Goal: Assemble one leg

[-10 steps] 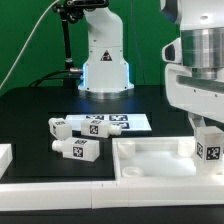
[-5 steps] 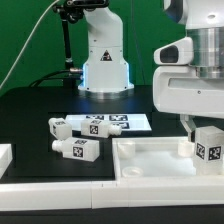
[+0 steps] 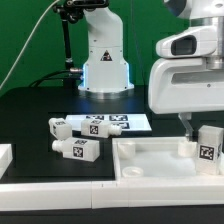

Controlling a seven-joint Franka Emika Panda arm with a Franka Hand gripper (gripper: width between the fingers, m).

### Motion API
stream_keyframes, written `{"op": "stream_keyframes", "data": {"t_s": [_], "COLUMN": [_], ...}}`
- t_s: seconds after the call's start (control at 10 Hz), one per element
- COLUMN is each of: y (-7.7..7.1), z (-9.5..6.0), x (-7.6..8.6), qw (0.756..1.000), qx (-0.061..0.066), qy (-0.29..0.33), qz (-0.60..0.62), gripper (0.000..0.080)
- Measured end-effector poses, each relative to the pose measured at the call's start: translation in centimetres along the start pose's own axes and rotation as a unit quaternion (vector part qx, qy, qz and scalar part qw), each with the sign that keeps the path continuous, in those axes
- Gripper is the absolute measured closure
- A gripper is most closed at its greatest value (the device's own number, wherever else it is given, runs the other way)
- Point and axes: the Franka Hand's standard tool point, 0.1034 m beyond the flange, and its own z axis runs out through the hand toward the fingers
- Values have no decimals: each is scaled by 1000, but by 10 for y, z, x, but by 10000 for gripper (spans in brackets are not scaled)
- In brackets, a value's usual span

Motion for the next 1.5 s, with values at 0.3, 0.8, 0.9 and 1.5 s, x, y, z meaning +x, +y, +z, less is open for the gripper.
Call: {"op": "stream_keyframes", "data": {"t_s": [0.3, 0.8, 0.9, 1.5], "y": [4, 17, 16, 17], "z": [1, 3, 3, 4], "x": [0, -6, -5, -6], "qw": [996, 963, 965, 996], "qx": [-3, -12, -12, -12], "qy": [0, -5, -4, -3], "qz": [-87, -270, -262, -91], "gripper": [151, 151, 151, 514]}}
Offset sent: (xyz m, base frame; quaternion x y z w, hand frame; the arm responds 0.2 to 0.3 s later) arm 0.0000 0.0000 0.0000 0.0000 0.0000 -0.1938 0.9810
